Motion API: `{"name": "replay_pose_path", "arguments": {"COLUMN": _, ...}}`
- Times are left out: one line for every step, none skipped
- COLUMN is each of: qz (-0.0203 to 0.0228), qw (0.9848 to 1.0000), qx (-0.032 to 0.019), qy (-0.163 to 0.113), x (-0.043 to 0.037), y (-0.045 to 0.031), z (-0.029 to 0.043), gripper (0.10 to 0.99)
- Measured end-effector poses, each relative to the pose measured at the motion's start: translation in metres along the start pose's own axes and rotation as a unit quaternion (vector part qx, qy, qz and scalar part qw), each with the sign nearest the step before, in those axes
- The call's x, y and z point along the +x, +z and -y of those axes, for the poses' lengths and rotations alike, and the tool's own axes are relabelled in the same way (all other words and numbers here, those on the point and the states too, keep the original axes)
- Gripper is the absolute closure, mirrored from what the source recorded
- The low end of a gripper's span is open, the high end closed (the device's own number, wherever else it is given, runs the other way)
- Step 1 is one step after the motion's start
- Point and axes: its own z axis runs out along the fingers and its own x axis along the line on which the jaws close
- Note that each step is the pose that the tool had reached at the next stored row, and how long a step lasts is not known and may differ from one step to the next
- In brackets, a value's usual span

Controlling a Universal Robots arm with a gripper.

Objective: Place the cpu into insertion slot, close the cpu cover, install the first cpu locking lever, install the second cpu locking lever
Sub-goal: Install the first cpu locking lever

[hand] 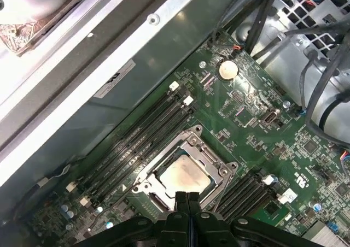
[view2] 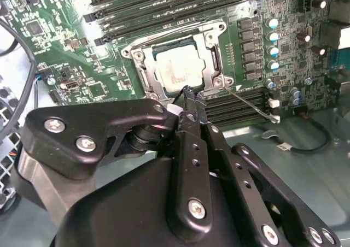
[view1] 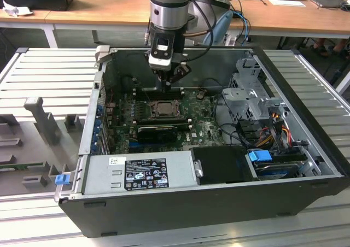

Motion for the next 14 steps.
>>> {"name": "replay_pose_path", "arguments": {"qz": -0.0001, "qw": 1.0000, "qx": 0.0000, "qy": -0.005, "x": 0.0000, "y": 0.0000, "z": 0.0000, "gripper": 0.980}}
{"name": "replay_pose_path", "arguments": {"qz": -0.0001, "qw": 1.0000, "qx": 0.0000, "qy": -0.009, "x": 0.0000, "y": 0.0000, "z": 0.0000, "gripper": 0.980}}
{"name": "replay_pose_path", "arguments": {"qz": -0.0002, "qw": 0.9999, "qx": 0.0000, "qy": -0.014, "x": 0.0000, "y": 0.0000, "z": 0.0000, "gripper": 0.980}}
{"name": "replay_pose_path", "arguments": {"qz": -0.0004, "qw": 0.9998, "qx": 0.0000, "qy": -0.021, "x": 0.0000, "y": 0.0000, "z": 0.0000, "gripper": 0.980}}
{"name": "replay_pose_path", "arguments": {"qz": -0.0005, "qw": 0.9995, "qx": 0.0000, "qy": -0.030, "x": 0.0000, "y": 0.0000, "z": 0.0000, "gripper": 0.980}}
{"name": "replay_pose_path", "arguments": {"qz": -0.0006, "qw": 0.9992, "qx": 0.0000, "qy": -0.040, "x": 0.0000, "y": 0.0000, "z": 0.0000, "gripper": 0.980}}
{"name": "replay_pose_path", "arguments": {"qz": -0.0008, "qw": 0.9988, "qx": 0.0000, "qy": -0.049, "x": 0.0000, "y": 0.0000, "z": 0.0000, "gripper": 0.980}}
{"name": "replay_pose_path", "arguments": {"qz": -0.0009, "qw": 0.9984, "qx": 0.0000, "qy": -0.056, "x": 0.0000, "y": 0.0000, "z": 0.0000, "gripper": 0.980}}
{"name": "replay_pose_path", "arguments": {"qz": -0.0010, "qw": 0.9980, "qx": 0.0001, "qy": -0.064, "x": 0.0000, "y": 0.0000, "z": 0.0000, "gripper": 0.980}}
{"name": "replay_pose_path", "arguments": {"qz": -0.0011, "qw": 0.9977, "qx": 0.0000, "qy": -0.067, "x": 0.0000, "y": 0.0000, "z": 0.0000, "gripper": 0.980}}
{"name": "replay_pose_path", "arguments": {"qz": -0.0011, "qw": 0.9974, "qx": 0.0000, "qy": -0.071, "x": 0.0000, "y": 0.0000, "z": 0.0000, "gripper": 0.980}}
{"name": "replay_pose_path", "arguments": {"qz": -0.0012, "qw": 0.9969, "qx": 0.0000, "qy": -0.078, "x": 0.0000, "y": 0.0000, "z": 0.0000, "gripper": 0.980}}
{"name": "replay_pose_path", "arguments": {"qz": -0.0014, "qw": 0.9963, "qx": 0.0001, "qy": -0.086, "x": 0.0000, "y": 0.0000, "z": 0.0000, "gripper": 0.980}}
{"name": "replay_pose_path", "arguments": {"qz": -0.0015, "qw": 0.9953, "qx": 0.0001, "qy": -0.097, "x": 0.0000, "y": 0.0000, "z": 0.0000, "gripper": 0.980}}
